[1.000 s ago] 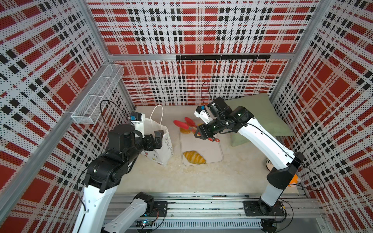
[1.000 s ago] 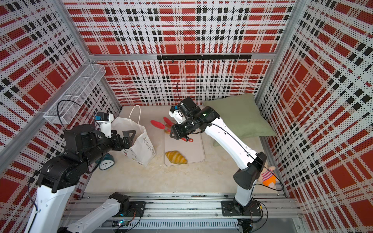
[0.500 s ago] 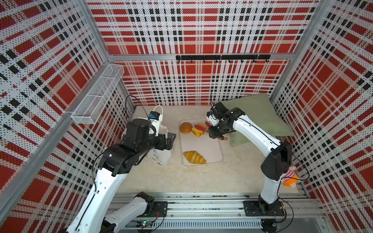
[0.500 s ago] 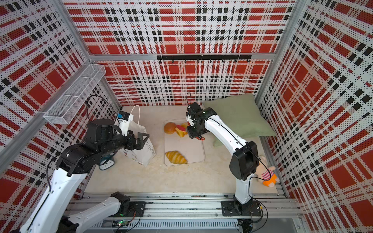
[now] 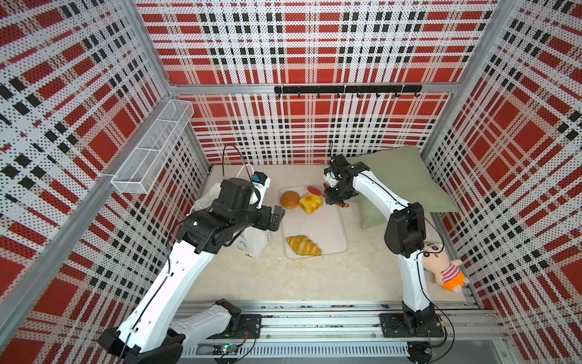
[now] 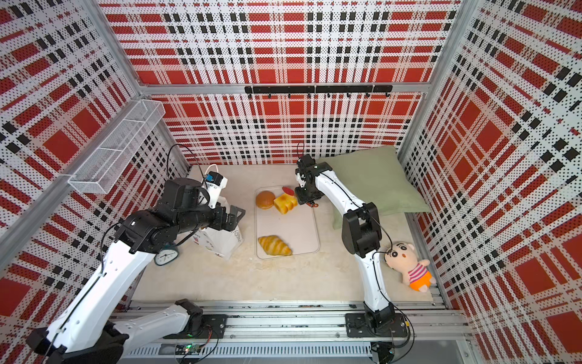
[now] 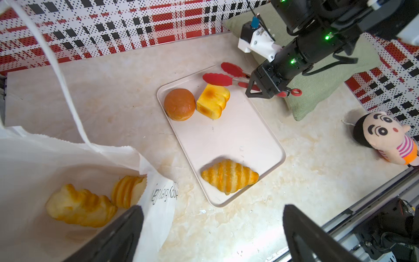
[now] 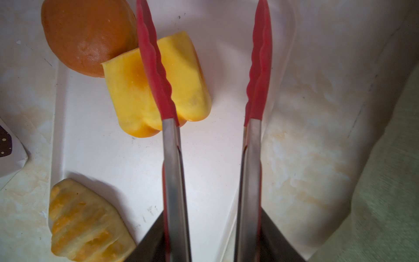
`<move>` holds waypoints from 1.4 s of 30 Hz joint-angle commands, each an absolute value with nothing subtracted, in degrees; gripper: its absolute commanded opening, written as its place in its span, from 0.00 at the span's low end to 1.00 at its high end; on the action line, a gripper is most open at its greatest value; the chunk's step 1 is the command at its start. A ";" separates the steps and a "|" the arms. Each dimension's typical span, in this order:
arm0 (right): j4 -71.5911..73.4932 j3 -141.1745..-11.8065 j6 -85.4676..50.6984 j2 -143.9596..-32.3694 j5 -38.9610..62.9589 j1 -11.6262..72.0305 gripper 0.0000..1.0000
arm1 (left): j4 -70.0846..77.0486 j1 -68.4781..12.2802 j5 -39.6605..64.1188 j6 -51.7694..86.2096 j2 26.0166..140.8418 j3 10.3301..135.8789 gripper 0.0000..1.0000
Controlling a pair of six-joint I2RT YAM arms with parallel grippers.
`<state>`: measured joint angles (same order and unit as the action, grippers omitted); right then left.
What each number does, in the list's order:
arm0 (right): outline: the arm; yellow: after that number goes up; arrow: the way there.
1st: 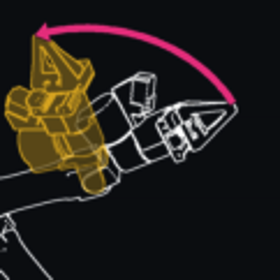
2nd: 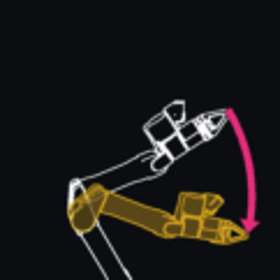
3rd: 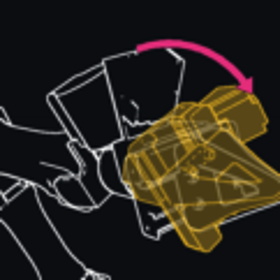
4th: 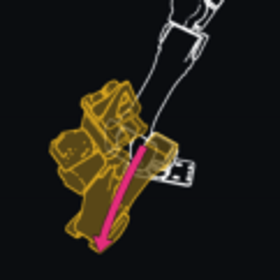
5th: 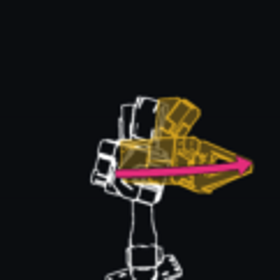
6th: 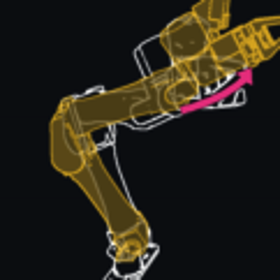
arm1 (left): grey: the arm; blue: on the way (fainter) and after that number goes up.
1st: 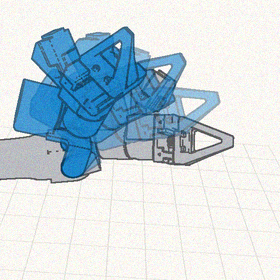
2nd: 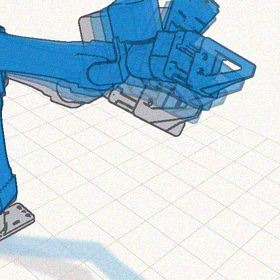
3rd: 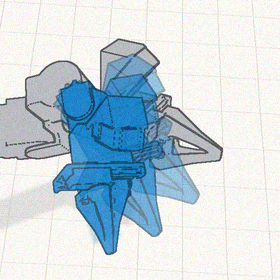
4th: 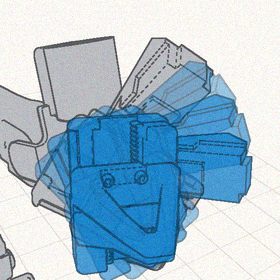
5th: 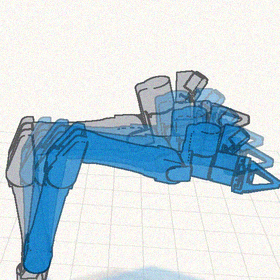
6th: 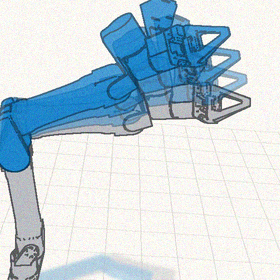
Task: Pack bread into a paper bag
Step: Pick up the fake bread from the plate.
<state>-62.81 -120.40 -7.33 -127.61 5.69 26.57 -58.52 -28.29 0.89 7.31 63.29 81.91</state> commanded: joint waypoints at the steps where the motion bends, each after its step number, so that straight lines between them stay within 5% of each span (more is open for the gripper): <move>1: -62.58 -122.13 -6.79 -128.62 8.65 26.27 0.52 | -56.86 -28.72 0.36 6.42 63.84 83.85 0.99; 21: -64.07 -110.79 -5.46 -120.00 14.54 25.75 0.52 | -56.03 -28.91 -0.62 6.59 63.37 82.45 0.99; 33: -67.68 -112.40 -4.85 -126.58 19.85 25.77 0.42 | -56.03 -28.92 -0.69 7.03 62.66 83.01 0.99; 37: -69.50 -113.61 -3.79 -129.51 22.13 25.66 0.25 | -56.03 -28.87 -1.12 7.23 62.36 83.14 0.99; 40: -70.01 -113.71 -4.00 -129.87 23.20 25.62 0.00 | -56.16 -28.89 -1.40 7.38 61.92 83.14 0.99; 42: -69.49 -112.72 -4.25 -128.61 22.72 25.60 0.00 | -56.12 -28.94 -1.61 7.56 61.62 83.14 0.99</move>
